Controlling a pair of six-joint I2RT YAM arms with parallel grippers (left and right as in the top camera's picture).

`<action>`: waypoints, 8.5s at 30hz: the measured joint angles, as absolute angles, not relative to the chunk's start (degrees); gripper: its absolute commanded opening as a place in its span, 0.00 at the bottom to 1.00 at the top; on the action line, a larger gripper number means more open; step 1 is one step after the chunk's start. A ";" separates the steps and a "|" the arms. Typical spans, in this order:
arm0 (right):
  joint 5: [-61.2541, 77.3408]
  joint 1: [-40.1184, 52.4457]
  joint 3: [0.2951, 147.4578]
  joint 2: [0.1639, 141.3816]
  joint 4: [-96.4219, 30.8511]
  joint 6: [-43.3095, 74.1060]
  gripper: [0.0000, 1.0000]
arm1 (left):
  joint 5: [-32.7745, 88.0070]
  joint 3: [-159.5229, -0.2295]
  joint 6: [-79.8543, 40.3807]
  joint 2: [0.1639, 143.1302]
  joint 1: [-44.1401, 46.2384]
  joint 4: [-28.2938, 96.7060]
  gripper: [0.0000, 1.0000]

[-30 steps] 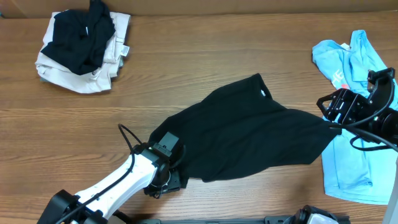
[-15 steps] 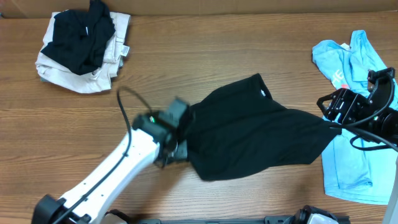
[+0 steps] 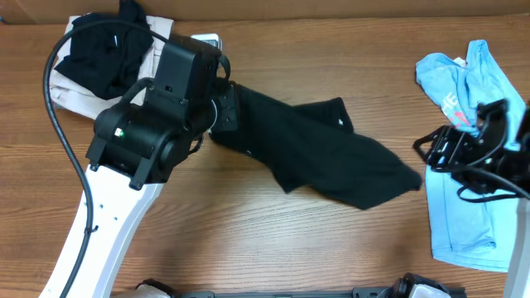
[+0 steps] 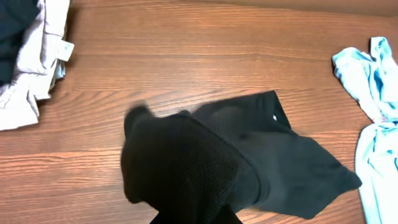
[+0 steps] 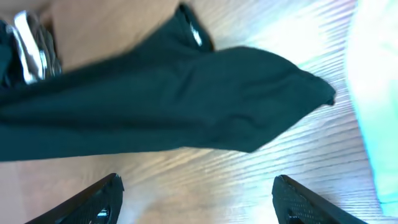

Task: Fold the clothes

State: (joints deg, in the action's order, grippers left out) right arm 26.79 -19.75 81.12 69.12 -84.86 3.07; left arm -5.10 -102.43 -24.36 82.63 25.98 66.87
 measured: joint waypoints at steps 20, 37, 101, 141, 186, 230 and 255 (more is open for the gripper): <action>18.35 26.98 55.42 78.46 -45.30 10.44 0.79 | -6.24 -102.43 -23.75 82.96 25.82 67.35 0.04; 3.97 36.84 54.68 97.54 -31.18 12.38 0.04 | -6.94 -102.43 -23.75 82.96 25.82 67.77 0.04; 13.34 0.05 69.01 88.03 -52.05 10.41 0.77 | -21.32 -107.37 -23.33 100.42 25.82 77.97 0.04; 13.34 15.09 45.45 87.37 -33.12 28.23 0.36 | -21.30 -107.37 -23.33 100.42 25.82 77.08 0.04; 13.08 -13.82 108.03 76.95 -69.97 16.99 0.04 | -24.97 -138.72 -20.60 100.75 25.71 89.80 0.04; 22.35 -26.26 116.14 60.71 -76.49 12.82 0.04 | -24.75 -157.53 -13.08 85.76 25.76 96.66 0.04; 25.04 -13.45 109.08 100.20 -26.57 13.32 0.04 | -18.61 -155.44 -1.45 115.81 13.17 58.37 0.04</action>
